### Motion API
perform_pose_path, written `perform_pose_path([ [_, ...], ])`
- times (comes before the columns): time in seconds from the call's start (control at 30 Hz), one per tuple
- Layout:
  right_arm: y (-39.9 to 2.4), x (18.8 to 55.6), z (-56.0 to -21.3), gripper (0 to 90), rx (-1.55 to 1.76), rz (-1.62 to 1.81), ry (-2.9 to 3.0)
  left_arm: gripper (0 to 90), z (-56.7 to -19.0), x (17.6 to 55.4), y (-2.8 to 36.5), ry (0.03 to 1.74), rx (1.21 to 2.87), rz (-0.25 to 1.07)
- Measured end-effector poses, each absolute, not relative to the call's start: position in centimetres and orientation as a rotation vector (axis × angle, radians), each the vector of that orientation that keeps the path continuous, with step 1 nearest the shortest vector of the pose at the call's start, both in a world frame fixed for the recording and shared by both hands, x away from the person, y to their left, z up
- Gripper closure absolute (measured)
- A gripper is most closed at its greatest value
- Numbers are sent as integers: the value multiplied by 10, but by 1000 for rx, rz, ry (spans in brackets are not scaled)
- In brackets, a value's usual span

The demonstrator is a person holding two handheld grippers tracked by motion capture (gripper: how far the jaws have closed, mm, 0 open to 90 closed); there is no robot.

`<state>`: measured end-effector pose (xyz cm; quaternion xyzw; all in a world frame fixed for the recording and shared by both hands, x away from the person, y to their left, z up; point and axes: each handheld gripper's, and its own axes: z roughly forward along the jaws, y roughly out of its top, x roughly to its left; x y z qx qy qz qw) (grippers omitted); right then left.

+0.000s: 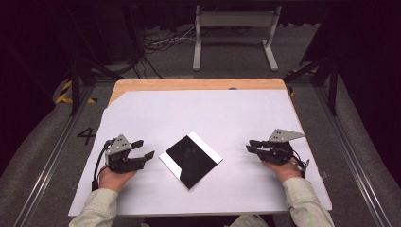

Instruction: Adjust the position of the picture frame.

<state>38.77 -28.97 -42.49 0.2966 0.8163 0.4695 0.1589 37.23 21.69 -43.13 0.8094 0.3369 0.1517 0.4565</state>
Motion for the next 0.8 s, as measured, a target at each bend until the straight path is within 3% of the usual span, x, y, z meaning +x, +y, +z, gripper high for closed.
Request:
perform_pose_path([
  [0.13, -291, 384, -424, 695, 856, 1348, 2328, 346, -429, 376, 210, 821, 1990, 350],
  [0.27, -290, 380, -426, 696, 860, 1340, 2337, 445, -428, 381, 207, 827, 1967, 312],
  [0.63, -289, 371, -430, 696, 863, 1322, 2361, 546, -430, 393, 185, 849, 1994, 279],
  [0.7, -290, 370, -431, 695, 859, 1317, 2370, 615, -429, 395, 183, 838, 2008, 228],
  [0.8, -291, 369, -433, 695, 857, 1336, 2383, 892, -426, 394, 179, 785, 2076, 233],
])
